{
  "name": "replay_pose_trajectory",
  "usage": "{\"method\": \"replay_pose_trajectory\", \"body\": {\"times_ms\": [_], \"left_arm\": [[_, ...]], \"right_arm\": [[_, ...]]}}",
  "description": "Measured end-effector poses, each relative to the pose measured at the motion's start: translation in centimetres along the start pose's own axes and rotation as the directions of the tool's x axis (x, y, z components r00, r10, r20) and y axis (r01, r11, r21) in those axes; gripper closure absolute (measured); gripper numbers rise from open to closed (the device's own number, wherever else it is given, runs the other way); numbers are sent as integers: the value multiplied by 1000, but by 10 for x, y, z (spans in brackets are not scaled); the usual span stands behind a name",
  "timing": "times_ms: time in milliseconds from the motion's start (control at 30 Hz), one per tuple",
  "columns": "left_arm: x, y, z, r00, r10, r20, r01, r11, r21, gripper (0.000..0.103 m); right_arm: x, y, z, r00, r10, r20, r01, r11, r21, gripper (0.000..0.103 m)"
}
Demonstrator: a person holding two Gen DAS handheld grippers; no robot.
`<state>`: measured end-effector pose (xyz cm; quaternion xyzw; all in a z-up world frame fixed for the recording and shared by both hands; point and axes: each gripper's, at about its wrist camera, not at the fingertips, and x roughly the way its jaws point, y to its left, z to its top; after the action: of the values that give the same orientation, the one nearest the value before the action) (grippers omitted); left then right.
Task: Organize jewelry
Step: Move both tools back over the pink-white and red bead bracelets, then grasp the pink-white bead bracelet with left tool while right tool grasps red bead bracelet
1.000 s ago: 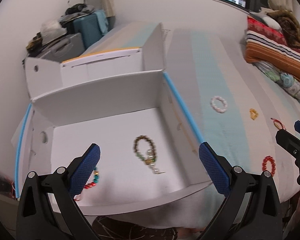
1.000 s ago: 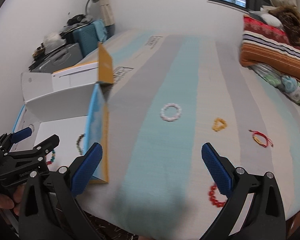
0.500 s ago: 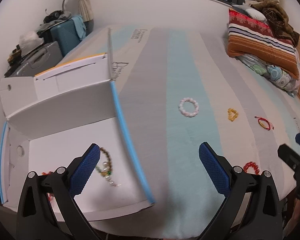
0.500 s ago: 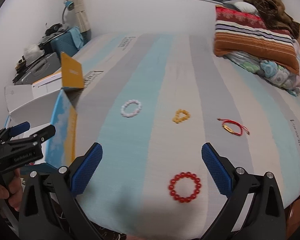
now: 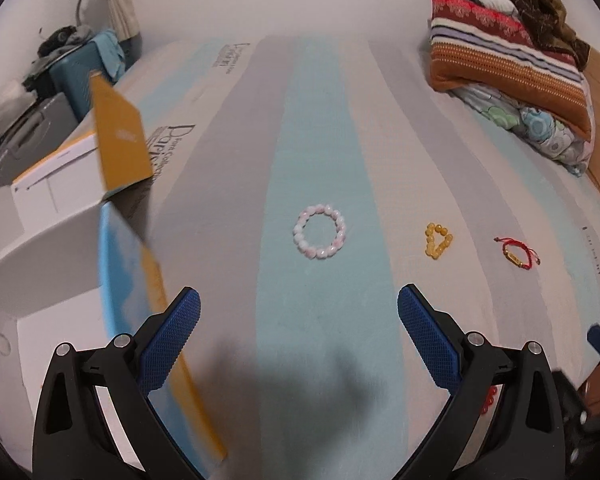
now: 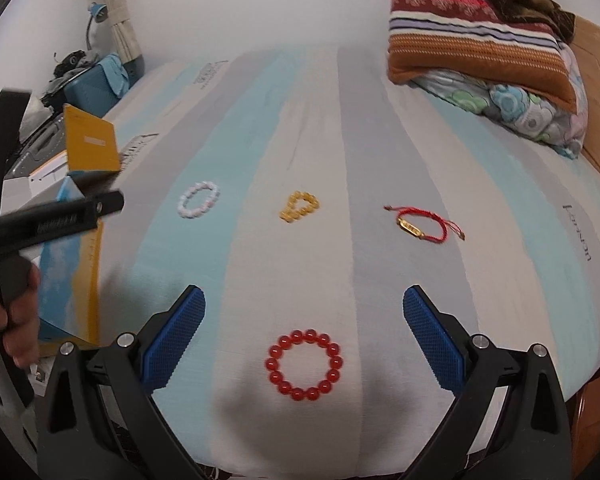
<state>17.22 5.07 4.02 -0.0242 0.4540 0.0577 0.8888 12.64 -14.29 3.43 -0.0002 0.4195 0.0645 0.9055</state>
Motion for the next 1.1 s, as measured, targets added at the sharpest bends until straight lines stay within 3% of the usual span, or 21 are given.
{"method": "replay_pose_trajectory", "body": {"times_ms": [500, 767, 1100], "left_arm": [[112, -5, 55, 987, 23, -157, -26, 1000, -15, 6], [156, -6, 51, 980, 47, -193, -49, 999, -5, 6], [184, -14, 44, 974, 47, -223, -48, 999, 1, 6]], "right_arm": [[51, -29, -25, 994, -31, -101, 36, 998, 46, 8], [75, -34, -45, 986, -10, -166, 20, 998, 58, 8], [94, -23, -69, 977, 26, -210, -17, 999, 48, 8]]}}
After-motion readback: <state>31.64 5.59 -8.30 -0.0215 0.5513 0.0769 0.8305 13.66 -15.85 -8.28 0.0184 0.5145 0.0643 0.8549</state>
